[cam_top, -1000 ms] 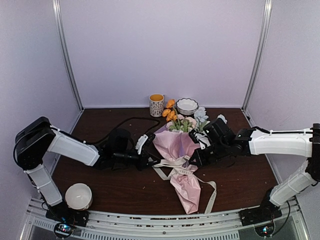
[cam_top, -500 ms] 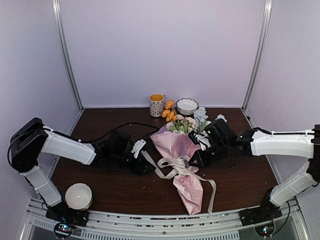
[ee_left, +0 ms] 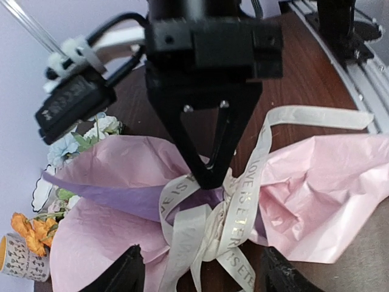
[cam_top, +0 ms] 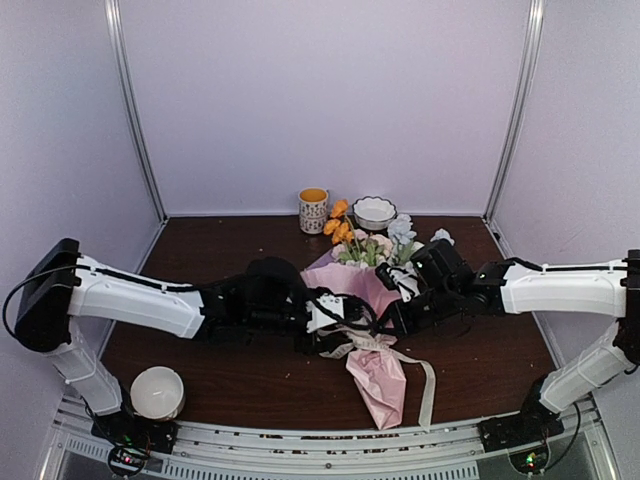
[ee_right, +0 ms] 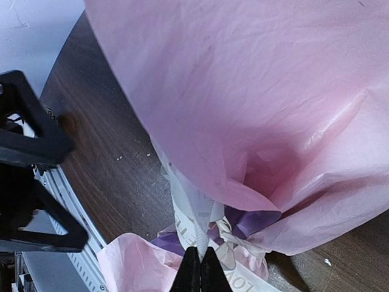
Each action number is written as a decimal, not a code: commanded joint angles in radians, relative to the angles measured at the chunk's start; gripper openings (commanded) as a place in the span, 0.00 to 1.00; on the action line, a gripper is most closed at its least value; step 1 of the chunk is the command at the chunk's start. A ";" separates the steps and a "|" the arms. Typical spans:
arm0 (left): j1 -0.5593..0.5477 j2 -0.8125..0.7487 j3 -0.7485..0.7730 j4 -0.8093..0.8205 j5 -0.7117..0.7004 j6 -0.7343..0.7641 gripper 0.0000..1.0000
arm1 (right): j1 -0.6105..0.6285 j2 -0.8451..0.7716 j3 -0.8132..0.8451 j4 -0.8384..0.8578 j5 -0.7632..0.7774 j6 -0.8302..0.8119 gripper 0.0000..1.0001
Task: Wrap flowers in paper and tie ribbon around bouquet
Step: Cross the half-tied ribbon over the folded bouquet.
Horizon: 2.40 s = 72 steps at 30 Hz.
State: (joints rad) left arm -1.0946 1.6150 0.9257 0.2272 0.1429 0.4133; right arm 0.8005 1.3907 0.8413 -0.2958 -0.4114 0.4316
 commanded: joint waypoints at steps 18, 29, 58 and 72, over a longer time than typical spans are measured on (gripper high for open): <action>-0.004 0.316 0.262 -0.077 -0.031 0.198 0.76 | -0.041 0.007 -0.049 0.108 -0.092 0.061 0.00; 0.007 0.344 0.307 -0.146 0.064 0.196 0.74 | -0.042 -0.005 -0.051 0.090 -0.092 0.056 0.00; -0.001 0.375 0.360 -0.237 0.012 0.293 0.65 | -0.076 0.045 -0.064 0.093 -0.074 0.046 0.00; -0.013 0.403 0.338 -0.115 -0.162 0.274 0.51 | -0.076 0.037 -0.057 0.085 -0.082 0.040 0.00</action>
State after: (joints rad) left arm -1.1141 2.0125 1.2709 0.0296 0.0536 0.6907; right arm 0.7273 1.4368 0.7750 -0.2203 -0.4908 0.4770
